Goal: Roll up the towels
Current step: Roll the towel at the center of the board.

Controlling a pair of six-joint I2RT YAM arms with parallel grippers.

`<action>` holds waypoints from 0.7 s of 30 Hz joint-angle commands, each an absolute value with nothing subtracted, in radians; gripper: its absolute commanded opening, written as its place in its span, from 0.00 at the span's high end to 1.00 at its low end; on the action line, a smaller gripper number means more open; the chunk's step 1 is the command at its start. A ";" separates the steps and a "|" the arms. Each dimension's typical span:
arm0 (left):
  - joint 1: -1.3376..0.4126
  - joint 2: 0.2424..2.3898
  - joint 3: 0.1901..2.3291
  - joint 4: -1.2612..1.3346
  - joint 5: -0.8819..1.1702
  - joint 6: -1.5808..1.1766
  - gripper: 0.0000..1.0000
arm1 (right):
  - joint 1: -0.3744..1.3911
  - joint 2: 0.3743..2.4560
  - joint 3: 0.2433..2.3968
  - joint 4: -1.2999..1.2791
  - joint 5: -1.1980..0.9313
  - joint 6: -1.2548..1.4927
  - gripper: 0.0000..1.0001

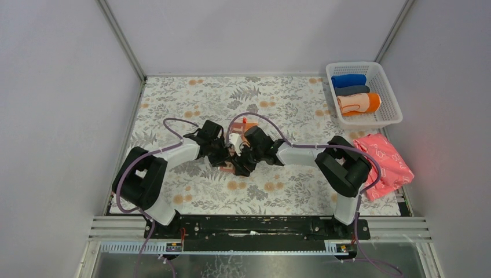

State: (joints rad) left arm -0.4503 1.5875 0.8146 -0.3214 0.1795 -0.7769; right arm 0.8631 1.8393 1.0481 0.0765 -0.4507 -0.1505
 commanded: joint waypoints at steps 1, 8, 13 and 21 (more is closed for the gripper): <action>-0.436 1.617 0.782 -0.307 0.151 -0.765 0.61 | 0.871 1.866 1.077 0.049 -0.441 -0.185 0.44; -0.430 1.647 0.782 -0.331 0.124 -0.745 0.62 | 0.883 1.832 1.061 -0.096 -0.298 -0.274 0.43; -0.431 1.652 0.792 -0.358 0.099 -0.729 0.62 | 0.902 1.827 1.061 -0.138 -0.228 -0.301 0.43; -0.431 1.657 0.787 -0.357 0.104 -0.733 0.63 | 0.933 1.823 1.074 -0.211 -0.158 -0.331 0.46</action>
